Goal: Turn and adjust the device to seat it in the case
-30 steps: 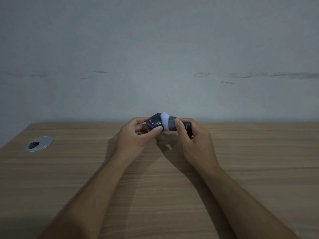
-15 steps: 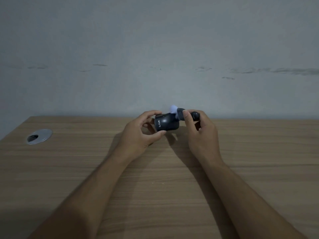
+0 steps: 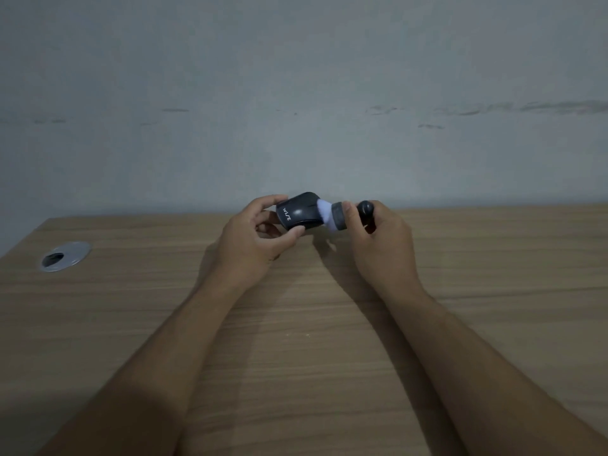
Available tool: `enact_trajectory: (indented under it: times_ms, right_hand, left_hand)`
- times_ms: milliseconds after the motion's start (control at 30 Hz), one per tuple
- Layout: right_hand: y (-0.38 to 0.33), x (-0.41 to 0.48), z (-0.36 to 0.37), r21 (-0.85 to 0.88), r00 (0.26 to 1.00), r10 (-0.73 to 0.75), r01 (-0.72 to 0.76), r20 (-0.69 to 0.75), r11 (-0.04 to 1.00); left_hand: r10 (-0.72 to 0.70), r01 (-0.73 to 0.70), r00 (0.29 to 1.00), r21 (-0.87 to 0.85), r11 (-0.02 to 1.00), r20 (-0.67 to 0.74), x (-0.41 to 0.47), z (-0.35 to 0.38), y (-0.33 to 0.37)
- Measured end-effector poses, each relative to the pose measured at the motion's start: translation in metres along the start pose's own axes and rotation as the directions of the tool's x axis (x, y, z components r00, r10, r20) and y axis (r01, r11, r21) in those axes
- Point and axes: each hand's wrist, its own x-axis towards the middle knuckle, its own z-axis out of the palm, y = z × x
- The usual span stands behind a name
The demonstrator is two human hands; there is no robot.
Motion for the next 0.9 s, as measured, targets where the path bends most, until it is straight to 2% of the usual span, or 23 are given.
enact_trajectory:
  times_ms: [100, 267, 433, 567, 733, 800, 900]
  right_hand:
    - [0.003, 0.005, 0.001, -0.070, 0.999, 0.015, -0.017, -0.029, 0.997]
    - [0.000, 0.000, 0.003, 0.048, 0.999, -0.045, 0.045, 0.008, 0.998]
    - [-0.010, -0.011, 0.000, 0.135, 0.984, -0.143, 0.128, 0.106, 0.982]
    - [-0.011, -0.018, -0.005, 0.044, 0.967, -0.165, 0.159, 0.194, 0.986]
    - [-0.003, -0.016, -0.014, -0.091, 0.999, -0.026, 0.030, 0.047, 0.995]
    - [0.000, -0.013, -0.015, -0.103, 1.000, 0.027, -0.027, 0.001, 0.994]
    - [0.000, -0.014, -0.014, -0.078, 0.999, 0.029, -0.030, -0.019, 0.996]
  left_hand:
    - [0.011, -0.010, 0.999, -0.025, 1.000, 0.039, -0.003, 0.001, 0.000]
    - [0.036, -0.039, 0.997, 0.052, 0.998, 0.068, -0.006, 0.002, 0.002]
    - [-0.003, 0.002, 1.000, 0.102, 0.995, 0.004, -0.011, 0.009, 0.008]
    - [-0.061, 0.068, 0.995, 0.092, 0.993, -0.083, -0.015, 0.014, 0.009]
    - [-0.117, 0.111, 0.987, -0.058, 0.992, -0.114, -0.023, 0.021, 0.011]
    - [-0.110, 0.101, 0.988, -0.081, 0.992, -0.106, -0.026, 0.022, 0.010]
    - [-0.098, 0.091, 0.991, -0.073, 0.993, -0.094, -0.030, 0.022, 0.010]
